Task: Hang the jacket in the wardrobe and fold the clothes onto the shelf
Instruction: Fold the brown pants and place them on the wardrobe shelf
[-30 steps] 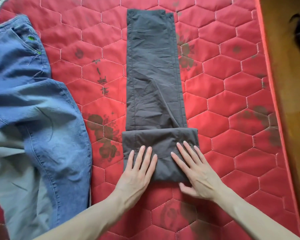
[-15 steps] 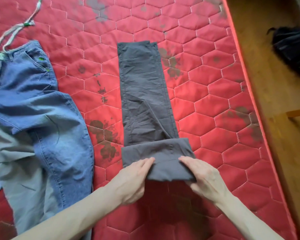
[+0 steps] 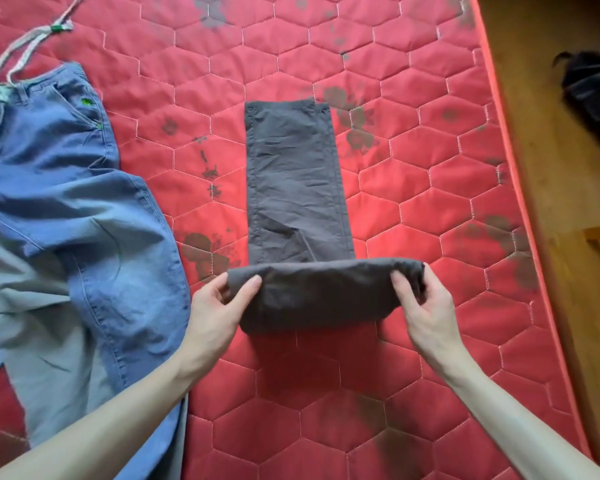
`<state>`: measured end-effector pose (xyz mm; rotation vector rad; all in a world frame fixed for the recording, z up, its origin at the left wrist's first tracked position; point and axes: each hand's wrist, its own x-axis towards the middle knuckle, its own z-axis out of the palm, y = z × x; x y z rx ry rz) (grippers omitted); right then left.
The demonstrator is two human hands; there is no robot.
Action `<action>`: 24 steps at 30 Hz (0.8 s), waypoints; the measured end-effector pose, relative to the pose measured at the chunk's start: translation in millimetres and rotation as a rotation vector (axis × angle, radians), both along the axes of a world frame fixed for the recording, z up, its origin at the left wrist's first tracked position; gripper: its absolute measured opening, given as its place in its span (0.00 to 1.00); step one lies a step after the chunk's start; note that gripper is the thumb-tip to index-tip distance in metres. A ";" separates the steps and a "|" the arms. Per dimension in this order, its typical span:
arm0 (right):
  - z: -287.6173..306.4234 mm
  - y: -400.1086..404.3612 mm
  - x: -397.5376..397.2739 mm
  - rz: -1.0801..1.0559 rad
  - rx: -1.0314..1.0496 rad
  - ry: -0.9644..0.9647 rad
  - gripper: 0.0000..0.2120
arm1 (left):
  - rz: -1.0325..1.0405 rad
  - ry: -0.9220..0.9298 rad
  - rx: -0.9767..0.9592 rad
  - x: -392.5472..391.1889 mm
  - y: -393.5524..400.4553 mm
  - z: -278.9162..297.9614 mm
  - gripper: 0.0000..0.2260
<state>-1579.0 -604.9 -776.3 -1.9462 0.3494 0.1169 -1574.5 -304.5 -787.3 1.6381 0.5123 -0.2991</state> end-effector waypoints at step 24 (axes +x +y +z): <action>-84.8 9.4 32.6 0.567 -0.758 -0.291 0.40 | -0.915 -0.597 1.074 15.1 -8.0 -63.6 0.34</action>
